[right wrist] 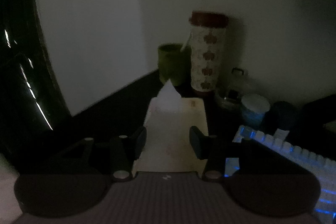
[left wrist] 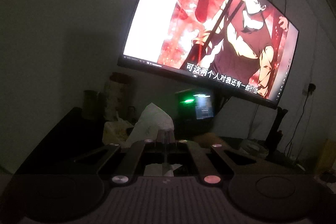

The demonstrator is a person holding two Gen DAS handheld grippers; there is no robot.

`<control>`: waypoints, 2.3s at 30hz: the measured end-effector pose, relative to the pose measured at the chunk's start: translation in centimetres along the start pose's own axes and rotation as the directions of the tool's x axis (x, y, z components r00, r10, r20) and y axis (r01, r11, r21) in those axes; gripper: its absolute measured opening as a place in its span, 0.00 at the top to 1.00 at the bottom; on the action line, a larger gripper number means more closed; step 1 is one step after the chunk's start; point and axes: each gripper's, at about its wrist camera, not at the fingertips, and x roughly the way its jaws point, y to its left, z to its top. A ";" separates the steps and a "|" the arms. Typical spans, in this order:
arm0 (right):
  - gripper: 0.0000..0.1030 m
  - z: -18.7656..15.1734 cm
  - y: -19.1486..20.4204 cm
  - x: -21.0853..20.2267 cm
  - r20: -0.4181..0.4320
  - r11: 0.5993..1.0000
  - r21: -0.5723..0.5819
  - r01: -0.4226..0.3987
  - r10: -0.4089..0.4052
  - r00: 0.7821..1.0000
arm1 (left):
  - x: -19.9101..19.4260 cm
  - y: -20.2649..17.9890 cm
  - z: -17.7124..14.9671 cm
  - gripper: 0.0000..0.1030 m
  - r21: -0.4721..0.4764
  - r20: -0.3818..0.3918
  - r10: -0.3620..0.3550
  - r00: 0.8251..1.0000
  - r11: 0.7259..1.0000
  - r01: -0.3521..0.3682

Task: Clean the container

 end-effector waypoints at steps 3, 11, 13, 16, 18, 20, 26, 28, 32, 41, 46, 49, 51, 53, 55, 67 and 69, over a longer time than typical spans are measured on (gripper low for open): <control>0.39 -1.0 0.9 -5.1 0.063 0.999 -0.005 -0.040 0.041 0.997 | 0.9 -0.9 0.2 0.99 0.013 -0.012 -0.002 1.000 1.000 0.002; 0.28 -6.1 -3.7 -19.5 0.213 0.998 0.040 -0.056 0.047 0.976 | 3.7 -5.6 0.3 0.99 0.081 -0.045 -0.037 0.998 0.996 0.041; 0.24 -7.6 -5.6 -22.8 0.237 0.995 0.070 -0.072 0.054 0.970 | 4.5 -7.3 0.2 0.99 0.096 -0.056 -0.058 0.997 0.993 0.063; 0.11 -9.6 -8.7 -27.3 0.269 0.986 0.127 -0.109 0.071 0.960 | 5.5 -10.0 -0.2 0.99 0.118 -0.070 -0.105 0.992 0.987 0.113; 0.00 -11.1 -10.7 -30.8 0.295 0.980 0.149 -0.134 0.085 0.952 | 6.2 -11.7 -0.7 0.99 0.138 -0.077 -0.149 0.986 0.978 0.159; 0.00 -12.5 -12.7 -33.0 0.314 0.981 0.149 -0.127 0.075 0.947 | 6.9 -13.2 -1.7 0.99 0.166 -0.081 -0.212 0.974 0.961 0.223; 0.00 -16.1 -18.5 -34.0 0.311 0.983 0.173 -0.059 0.003 0.951 | 9.5 -15.5 -5.7 0.99 0.249 -0.122 -0.327 0.937 0.904 0.348; 0.00 -16.8 -20.5 -33.0 0.307 0.978 0.197 -0.073 0.009 0.952 | 10.2 -15.6 -6.6 0.99 0.256 -0.144 -0.344 0.928 0.893 0.371; 0.00 -17.9 -23.8 -31.1 0.331 0.968 0.179 -0.175 0.108 0.938 | 10.6 -15.2 -7.3 0.99 0.251 -0.178 -0.323 0.929 0.898 0.361; 0.00 -16.8 -27.7 -26.1 0.245 0.933 0.150 -0.326 0.285 0.927 | 10.3 -13.1 -7.7 0.97 0.270 -0.232 -0.294 0.927 0.896 0.352; 0.00 -16.2 -27.2 -24.4 0.188 0.934 0.083 -0.348 0.328 0.926 | 12.3 -11.1 -8.5 0.97 0.270 -0.301 -0.214 0.929 0.915 0.298; 0.00 -16.2 -26.5 -23.3 0.167 0.943 0.036 -0.331 0.321 0.932 | 13.8 -10.1 -9.4 0.97 0.311 -0.366 -0.134 0.921 0.915 0.256; 0.00 -16.6 -26.3 -22.9 0.176 0.942 0.032 -0.334 0.323 0.930 | 14.4 -9.8 -10.0 0.97 0.357 -0.394 -0.080 0.915 0.904 0.233; 0.00 -17.1 -26.2 -22.6 0.187 0.941 0.037 -0.336 0.324 0.928 | 14.9 -9.6 -10.6 0.97 0.391 -0.419 -0.038 0.907 0.894 0.218; 0.00 -17.5 -26.2 -22.4 0.198 0.940 0.047 -0.337 0.322 0.926 | 14.9 -9.4 -10.7 0.84 0.414 -0.442 -0.039 0.896 0.878 0.242; 0.00 -18.3 -26.6 -23.3 0.290 0.926 0.102 -0.362 0.321 0.902 | 16.2 -18.4 -12.9 0.03 0.707 -0.399 0.020 0.917 0.643 0.294; 0.00 -18.3 -26.6 -23.8 0.317 0.927 0.105 -0.360 0.312 0.896 | 17.5 -20.0 -14.4 0.03 0.771 -0.388 0.108 0.915 0.582 0.258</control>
